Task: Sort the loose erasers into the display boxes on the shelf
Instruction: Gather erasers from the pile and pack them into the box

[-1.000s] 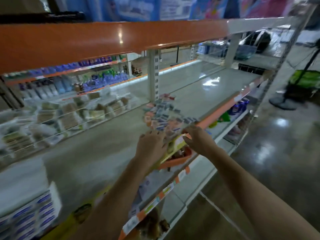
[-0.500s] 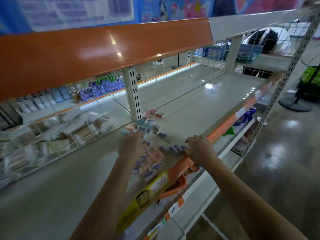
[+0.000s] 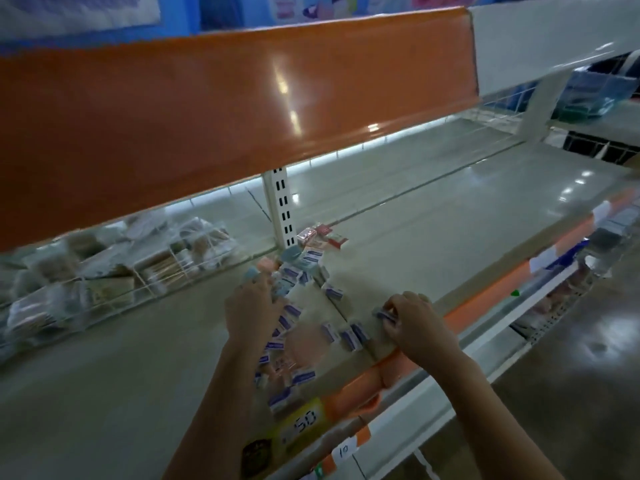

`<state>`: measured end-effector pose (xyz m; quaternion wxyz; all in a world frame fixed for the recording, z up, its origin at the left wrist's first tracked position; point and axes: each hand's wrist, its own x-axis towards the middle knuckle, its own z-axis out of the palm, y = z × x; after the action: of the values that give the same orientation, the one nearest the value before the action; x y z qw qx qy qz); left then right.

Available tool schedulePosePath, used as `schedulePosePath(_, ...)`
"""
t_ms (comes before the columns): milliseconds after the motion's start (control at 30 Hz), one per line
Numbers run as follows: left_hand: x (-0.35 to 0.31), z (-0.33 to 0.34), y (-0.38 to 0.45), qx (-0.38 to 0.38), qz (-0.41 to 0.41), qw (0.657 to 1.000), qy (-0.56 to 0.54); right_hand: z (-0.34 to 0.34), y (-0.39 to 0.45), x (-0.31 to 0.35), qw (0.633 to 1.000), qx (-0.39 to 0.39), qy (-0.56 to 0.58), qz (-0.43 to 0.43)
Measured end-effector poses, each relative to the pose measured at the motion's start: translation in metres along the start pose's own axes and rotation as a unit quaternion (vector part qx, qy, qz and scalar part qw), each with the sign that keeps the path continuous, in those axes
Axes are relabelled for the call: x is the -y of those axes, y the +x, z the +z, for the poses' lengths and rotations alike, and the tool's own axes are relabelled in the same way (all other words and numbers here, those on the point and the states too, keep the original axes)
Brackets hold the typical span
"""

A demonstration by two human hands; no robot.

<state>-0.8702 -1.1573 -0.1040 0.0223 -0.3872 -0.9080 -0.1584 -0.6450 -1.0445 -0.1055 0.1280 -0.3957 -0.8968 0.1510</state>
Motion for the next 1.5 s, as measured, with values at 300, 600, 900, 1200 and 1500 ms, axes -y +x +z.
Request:
schedulePosePath(300, -0.017, -0.038, -0.048, -0.02, -0.085, 0.948, -0.307, -0.015, 0.02, 0.007, 0.962, 0.011, 0.204, -0.182)
schedulePosePath(600, -0.001, -0.077, -0.134, -0.015, -0.114, 0.902, -0.415, -0.004, 0.002, 0.082, 0.902, 0.084, 0.252, -0.339)
schedulePosePath(900, 0.094, -0.123, -0.258, -0.106, -0.21, 0.894, -0.382, 0.031, -0.074, 0.208, 0.81, 0.144, 0.289, -0.489)
schedulePosePath(1200, 0.223, -0.179, -0.397, -0.152, -0.268, 0.881, -0.359, 0.086, -0.191, 0.352, 0.777, 0.181, 0.314, -0.514)
schedulePosePath(1500, 0.317, -0.201, -0.428, -0.145, -0.258, 0.885, -0.36, 0.112, -0.216, 0.442, 0.803, 0.175, 0.266, -0.504)
